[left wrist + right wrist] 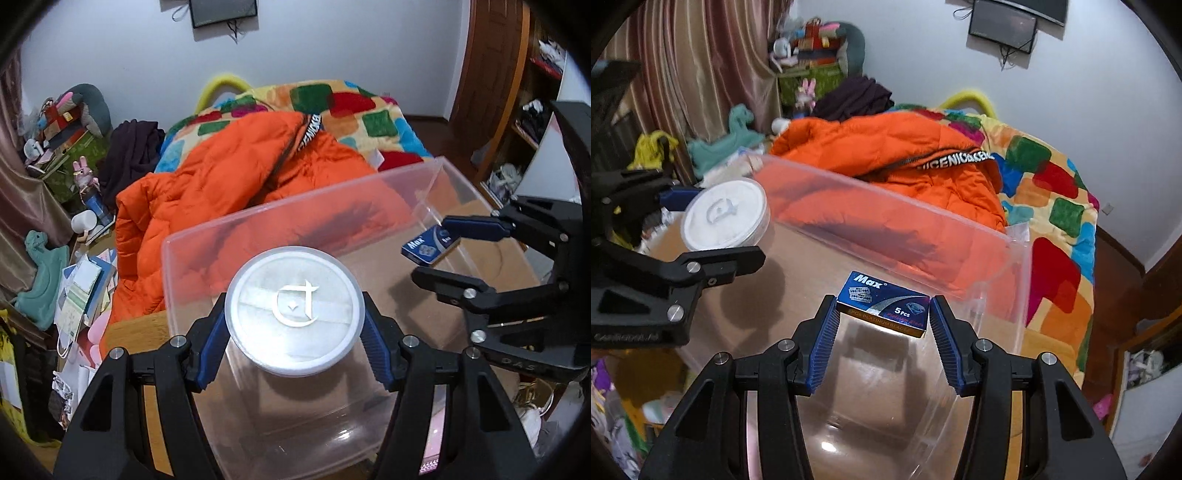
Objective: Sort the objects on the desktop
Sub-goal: 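Drop the Max box into the bin with the right tool while the left drops the jar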
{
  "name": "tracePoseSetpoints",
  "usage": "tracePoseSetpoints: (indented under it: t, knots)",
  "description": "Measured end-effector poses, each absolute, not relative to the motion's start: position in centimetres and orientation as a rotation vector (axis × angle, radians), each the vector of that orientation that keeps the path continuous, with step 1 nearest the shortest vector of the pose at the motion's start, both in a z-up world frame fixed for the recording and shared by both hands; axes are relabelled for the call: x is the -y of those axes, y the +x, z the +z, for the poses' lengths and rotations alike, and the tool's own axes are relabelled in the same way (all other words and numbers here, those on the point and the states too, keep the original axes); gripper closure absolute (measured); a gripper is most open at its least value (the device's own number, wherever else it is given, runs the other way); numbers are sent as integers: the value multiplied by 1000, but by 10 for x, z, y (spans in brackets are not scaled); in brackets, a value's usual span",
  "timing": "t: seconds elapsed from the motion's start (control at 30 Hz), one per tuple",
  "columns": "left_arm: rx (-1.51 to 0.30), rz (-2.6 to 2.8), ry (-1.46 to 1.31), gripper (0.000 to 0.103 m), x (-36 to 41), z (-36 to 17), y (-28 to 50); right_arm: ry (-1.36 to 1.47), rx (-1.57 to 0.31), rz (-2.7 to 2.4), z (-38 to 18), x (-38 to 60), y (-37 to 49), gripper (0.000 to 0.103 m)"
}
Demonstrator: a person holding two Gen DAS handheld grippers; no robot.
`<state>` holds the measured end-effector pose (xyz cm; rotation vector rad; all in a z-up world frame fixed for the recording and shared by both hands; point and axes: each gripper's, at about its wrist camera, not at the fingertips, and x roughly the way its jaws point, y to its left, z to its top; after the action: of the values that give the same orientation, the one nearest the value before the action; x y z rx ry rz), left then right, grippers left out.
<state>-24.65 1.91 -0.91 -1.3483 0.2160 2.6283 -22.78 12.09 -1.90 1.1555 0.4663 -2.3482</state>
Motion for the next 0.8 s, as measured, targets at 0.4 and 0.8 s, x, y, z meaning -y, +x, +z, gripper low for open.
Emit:
tracePoseSetpoints:
  t: [0.4,0.8]
  knots:
    - [-289,2605,-1408,38,-20,-26,-257,1233,-629,-2294,-37,-102,-235,56]
    - [-368,2669,-1324,38,-23,-15,-249,1239,-626,-2311,-34,-99,-234,45]
